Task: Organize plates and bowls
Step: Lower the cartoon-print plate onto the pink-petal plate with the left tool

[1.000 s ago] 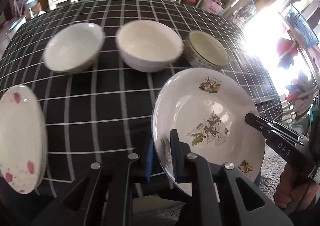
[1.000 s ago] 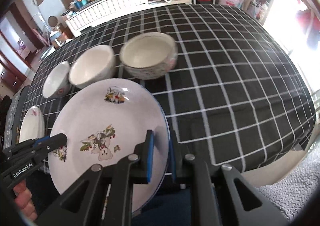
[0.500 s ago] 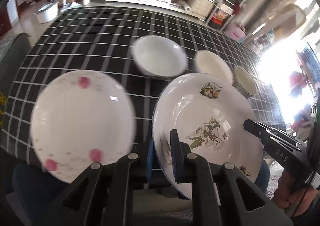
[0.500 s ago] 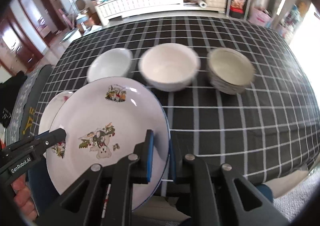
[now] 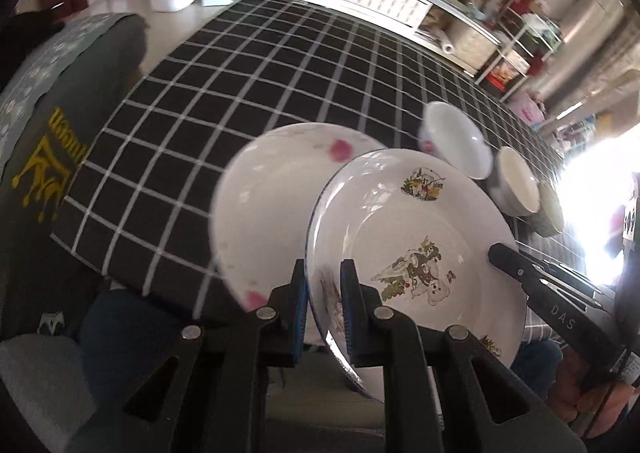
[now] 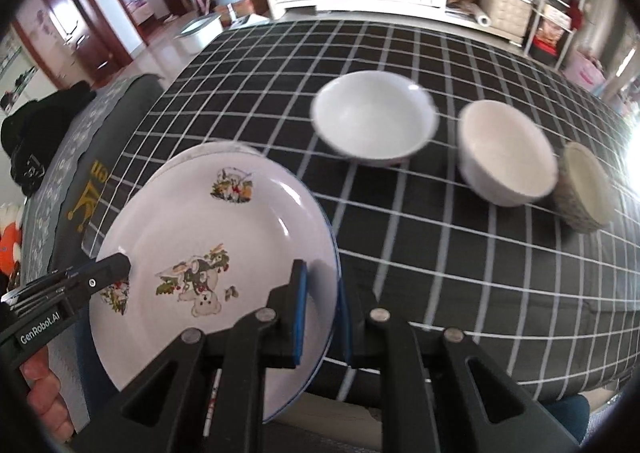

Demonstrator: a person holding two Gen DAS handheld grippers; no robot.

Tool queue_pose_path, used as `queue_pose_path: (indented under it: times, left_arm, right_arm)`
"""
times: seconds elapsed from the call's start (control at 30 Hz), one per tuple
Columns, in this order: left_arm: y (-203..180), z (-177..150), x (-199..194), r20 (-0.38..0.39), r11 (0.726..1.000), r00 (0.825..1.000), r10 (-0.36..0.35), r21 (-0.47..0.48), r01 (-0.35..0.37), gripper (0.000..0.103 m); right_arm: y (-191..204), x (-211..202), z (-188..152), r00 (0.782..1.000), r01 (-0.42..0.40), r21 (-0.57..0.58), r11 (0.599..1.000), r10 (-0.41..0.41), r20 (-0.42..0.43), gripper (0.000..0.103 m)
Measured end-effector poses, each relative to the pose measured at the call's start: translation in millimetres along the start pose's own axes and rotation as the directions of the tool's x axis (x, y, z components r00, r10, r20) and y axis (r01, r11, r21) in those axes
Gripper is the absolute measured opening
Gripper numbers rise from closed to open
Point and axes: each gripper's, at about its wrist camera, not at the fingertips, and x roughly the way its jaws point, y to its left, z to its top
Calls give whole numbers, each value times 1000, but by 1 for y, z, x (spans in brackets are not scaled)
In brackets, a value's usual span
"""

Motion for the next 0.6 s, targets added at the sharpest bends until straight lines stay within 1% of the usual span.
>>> queue_pose_path:
  times: [0.13,0.3,0.6]
  left_arm:
    - [19,-5,-4,-7,999,1000,21,-24,-21,13]
    - [37,-10,-3,-16,999,999,32,-40,-33,13]
    - [46,-8,7,-37,998,998,48,-29,-49,13]
  right_arm:
    - [20,9,3,1000,-4,-31,1000,4,-13,18]
    - [34,18,0,999,1,-49,999,-3,-33,18]
    - [37,30,-1,998,25,-58,998,-28,-63,19]
